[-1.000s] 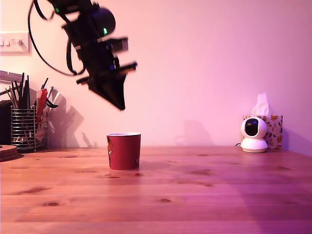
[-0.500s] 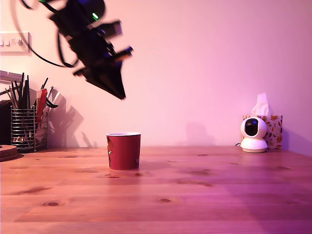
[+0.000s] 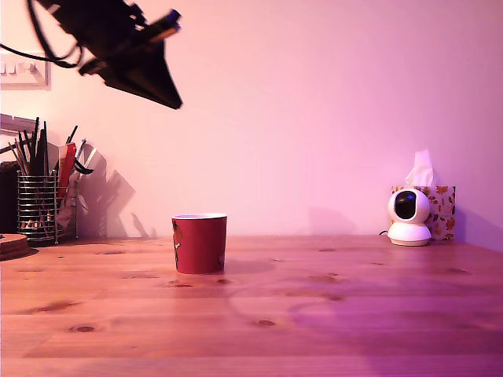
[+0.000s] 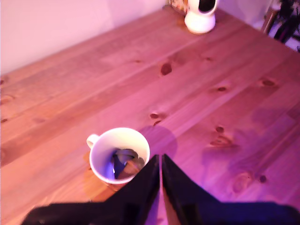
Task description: Pick up the coffee capsules on the table and drop them inside the coffee cup
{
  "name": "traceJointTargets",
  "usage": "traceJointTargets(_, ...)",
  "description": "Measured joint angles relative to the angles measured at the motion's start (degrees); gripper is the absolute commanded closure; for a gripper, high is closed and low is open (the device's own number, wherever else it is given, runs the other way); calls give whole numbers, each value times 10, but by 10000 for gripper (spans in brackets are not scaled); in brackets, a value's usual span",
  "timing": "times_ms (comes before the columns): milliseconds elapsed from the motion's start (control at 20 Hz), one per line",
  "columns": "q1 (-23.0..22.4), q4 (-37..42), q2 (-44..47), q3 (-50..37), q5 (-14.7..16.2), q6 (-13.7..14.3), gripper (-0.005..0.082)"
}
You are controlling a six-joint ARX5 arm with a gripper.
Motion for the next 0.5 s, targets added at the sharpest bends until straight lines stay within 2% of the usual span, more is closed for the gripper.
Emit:
traceJointTargets(200, 14, 37, -61, -73, -4, -15, 789)
traceJointTargets(450, 50, 78, -152, -162, -6, -20, 789)
traceJointTargets(500, 58, 82, -170, -180, -6, -31, 789)
